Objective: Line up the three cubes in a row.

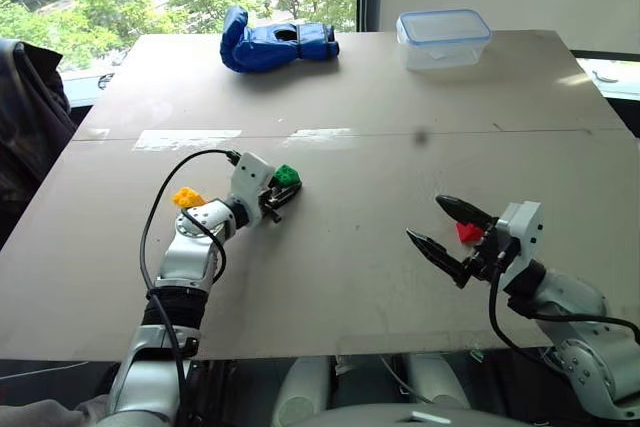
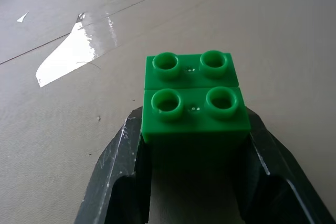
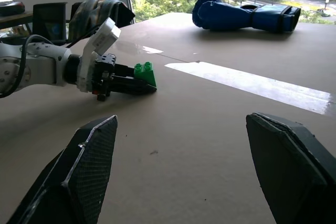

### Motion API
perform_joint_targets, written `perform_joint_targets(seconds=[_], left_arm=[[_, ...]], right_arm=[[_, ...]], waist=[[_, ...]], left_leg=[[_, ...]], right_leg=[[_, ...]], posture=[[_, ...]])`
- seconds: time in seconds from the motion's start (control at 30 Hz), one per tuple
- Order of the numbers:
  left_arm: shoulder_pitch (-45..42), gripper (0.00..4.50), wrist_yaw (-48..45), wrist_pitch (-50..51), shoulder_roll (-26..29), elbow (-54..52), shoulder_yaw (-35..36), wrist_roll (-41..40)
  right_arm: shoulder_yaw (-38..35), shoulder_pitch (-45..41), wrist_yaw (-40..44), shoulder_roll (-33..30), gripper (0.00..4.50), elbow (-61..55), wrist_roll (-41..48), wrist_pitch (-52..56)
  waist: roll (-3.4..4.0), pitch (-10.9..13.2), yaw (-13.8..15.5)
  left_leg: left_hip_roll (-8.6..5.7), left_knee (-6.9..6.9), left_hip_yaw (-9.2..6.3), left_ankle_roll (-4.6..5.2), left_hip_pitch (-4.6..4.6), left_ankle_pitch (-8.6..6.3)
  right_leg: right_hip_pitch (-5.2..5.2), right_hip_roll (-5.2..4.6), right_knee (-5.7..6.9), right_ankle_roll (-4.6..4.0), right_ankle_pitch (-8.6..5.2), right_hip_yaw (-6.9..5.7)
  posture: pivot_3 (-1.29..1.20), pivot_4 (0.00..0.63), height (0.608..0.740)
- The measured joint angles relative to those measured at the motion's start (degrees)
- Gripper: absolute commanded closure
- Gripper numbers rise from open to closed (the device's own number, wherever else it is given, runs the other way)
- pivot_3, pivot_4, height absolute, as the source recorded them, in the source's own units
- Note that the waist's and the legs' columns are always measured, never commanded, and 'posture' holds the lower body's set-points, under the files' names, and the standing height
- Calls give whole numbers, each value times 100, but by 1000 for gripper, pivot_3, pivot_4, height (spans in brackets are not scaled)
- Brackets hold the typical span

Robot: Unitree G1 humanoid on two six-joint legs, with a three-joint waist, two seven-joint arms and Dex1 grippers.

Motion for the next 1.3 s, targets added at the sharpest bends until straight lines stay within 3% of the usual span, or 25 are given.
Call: perform_joint_targets(seconds=[0.1,0.23,0.43,0.63,0.8,1.0,1.3], left_arm=[[431,2803,-464,259,-169,-995,-386,-389],[339,2803,-1392,-91,-206,-1096,-1085,-448],[-700,2803,-2526,-955,-343,68,-1750,-188],[-1772,2803,-3134,-1957,-641,1581,-1966,177],[-1909,2803,-3434,-1755,-763,1841,-2078,295],[-1640,2803,-3474,-1190,-736,1289,-2196,317],[-1062,2803,-2992,-957,-750,569,-2291,552]], right_arm=[[-285,127,11,-85,465,185,1,-54],[-568,146,116,-142,465,331,29,-169],[-797,308,491,-266,465,436,207,-321],[-1057,661,788,-325,465,446,331,-566],[-1293,1160,872,-334,465,411,315,-775],[-1382,1935,1110,-334,465,282,277,-1088],[-1409,2098,1507,-450,465,311,260,-1385]], waist=[[0,0,7],[0,0,-3],[0,0,-12],[-3,2,-17],[-3,2,-15],[-3,3,-25],[-3,2,-5]], left_leg=[[-2,0,2,-2,-2,1],[-5,0,5,-1,6,1],[-10,11,18,1,6,0],[-12,18,22,4,-1,-2],[-11,18,20,5,-1,-2],[-6,19,13,5,2,-2],[-5,24,13,5,5,-2]], right_leg=[[1,-6,-3,0,0,0],[2,6,6,-1,0,1],[10,21,6,-2,0,4],[10,21,2,-1,0,5],[9,24,4,-1,0,4],[9,25,6,0,0,14],[11,27,8,0,-1,17]], posture=[[0,150,740],[0,150,740],[0,150,740],[0,150,740],[0,150,740],[0,150,740],[0,150,740]])
